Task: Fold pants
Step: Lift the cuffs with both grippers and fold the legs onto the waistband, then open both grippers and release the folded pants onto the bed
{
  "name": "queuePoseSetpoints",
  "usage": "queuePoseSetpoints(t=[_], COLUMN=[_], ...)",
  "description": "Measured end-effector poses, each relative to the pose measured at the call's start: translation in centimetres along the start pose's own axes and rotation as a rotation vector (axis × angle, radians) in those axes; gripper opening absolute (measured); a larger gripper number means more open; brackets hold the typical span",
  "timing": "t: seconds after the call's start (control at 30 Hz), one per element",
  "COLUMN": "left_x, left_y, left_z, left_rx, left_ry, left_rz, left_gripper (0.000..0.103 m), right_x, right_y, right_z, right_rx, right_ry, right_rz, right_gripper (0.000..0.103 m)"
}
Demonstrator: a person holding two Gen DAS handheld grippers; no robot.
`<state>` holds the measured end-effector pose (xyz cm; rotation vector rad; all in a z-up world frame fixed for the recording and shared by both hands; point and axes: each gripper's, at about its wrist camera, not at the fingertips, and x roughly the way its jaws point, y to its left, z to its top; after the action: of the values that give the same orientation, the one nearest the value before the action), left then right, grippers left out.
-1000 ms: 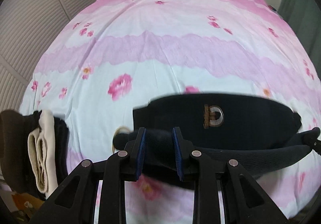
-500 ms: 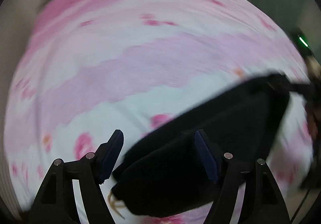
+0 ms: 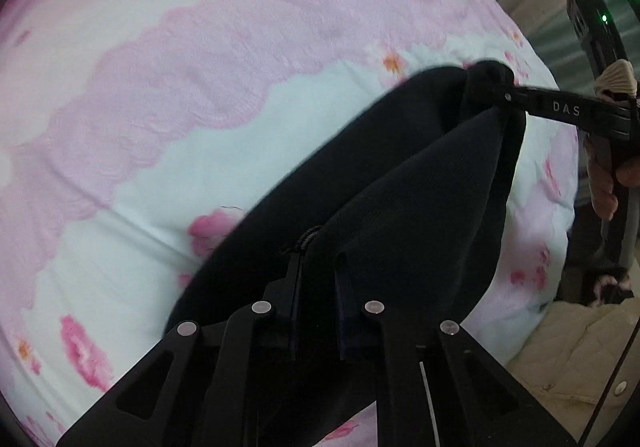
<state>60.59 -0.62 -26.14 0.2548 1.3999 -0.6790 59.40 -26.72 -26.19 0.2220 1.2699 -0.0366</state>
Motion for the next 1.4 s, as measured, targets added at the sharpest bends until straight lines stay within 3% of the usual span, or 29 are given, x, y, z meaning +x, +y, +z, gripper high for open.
queuePoseSetpoints(t=[0.1, 0.3, 0.4, 0.47, 0.5, 0.53, 0.57, 0.77, 0.8, 0.83, 0.87, 0.97, 1.07, 1.3, 1.4], left_x=[-1.1, 2.6, 3.6, 3.9, 4.0, 4.2, 4.1, 1.5, -0.1, -1.2, -3.2, -6.8, -8.5, -5.5, -3.3], left_y=[0.7, 2.1, 2.2, 2.0, 2.0, 1.9, 2.0, 1.7, 1.1, 0.8, 0.2, -1.5, -2.4, -2.9, -1.4], left_z=[0.1, 2.0, 2.5, 2.3, 2.3, 2.2, 2.2, 2.3, 2.0, 1.6, 0.7, -2.3, -7.1, -17.9, -20.4], left_rx=[-0.07, -0.121, -0.127, -0.137, -0.136, -0.14, -0.15, -0.234, -0.236, -0.243, -0.254, -0.287, -0.359, -0.712, -0.892], left_ry=[-0.049, 0.01, 0.015, 0.008, 0.002, -0.002, -0.007, -0.065, -0.102, -0.136, -0.196, -0.275, -0.303, -0.263, -0.261], left_rz=[-0.01, 0.082, 0.125, 0.135, 0.146, 0.158, 0.17, 0.256, 0.31, 0.341, 0.374, 0.441, 0.444, 0.318, 0.203], left_gripper=[0.015, 0.015, 0.015, 0.016, 0.016, 0.019, 0.021, 0.032, 0.036, 0.055, 0.071, 0.072, 0.078, 0.08, 0.08], right_x=[-1.2, 1.0, 3.5, 4.0, 3.7, 2.8, 1.8, -5.1, -5.9, -6.4, -6.6, -7.1, -6.7, -4.3, -3.2], right_y=[0.0, 1.3, 1.9, 1.7, 1.6, 1.4, 1.3, 0.6, 0.6, 0.7, 0.8, 1.6, 2.8, 5.3, 6.1], right_z=[0.1, 3.2, 4.3, 4.6, 4.5, 4.4, 4.1, 0.2, -1.2, -2.2, -3.2, -6.4, -9.4, -13.9, -14.4], right_rx=[0.034, 0.013, 0.01, 0.019, 0.019, 0.012, 0.002, -0.148, -0.179, -0.208, -0.232, -0.308, -0.364, -0.491, -0.538], right_ry=[-0.027, -0.014, 0.037, 0.033, 0.021, -0.011, -0.037, -0.169, -0.163, -0.153, -0.138, -0.095, -0.048, 0.03, 0.052], right_rz=[0.015, -0.026, -0.067, -0.075, -0.088, -0.1, -0.1, -0.07, -0.052, -0.032, -0.015, 0.045, 0.105, 0.16, 0.178], right_gripper=[0.021, 0.021, 0.021, 0.036, 0.048, 0.058, 0.06, 0.061, 0.061, 0.061, 0.061, 0.061, 0.066, 0.069, 0.07])
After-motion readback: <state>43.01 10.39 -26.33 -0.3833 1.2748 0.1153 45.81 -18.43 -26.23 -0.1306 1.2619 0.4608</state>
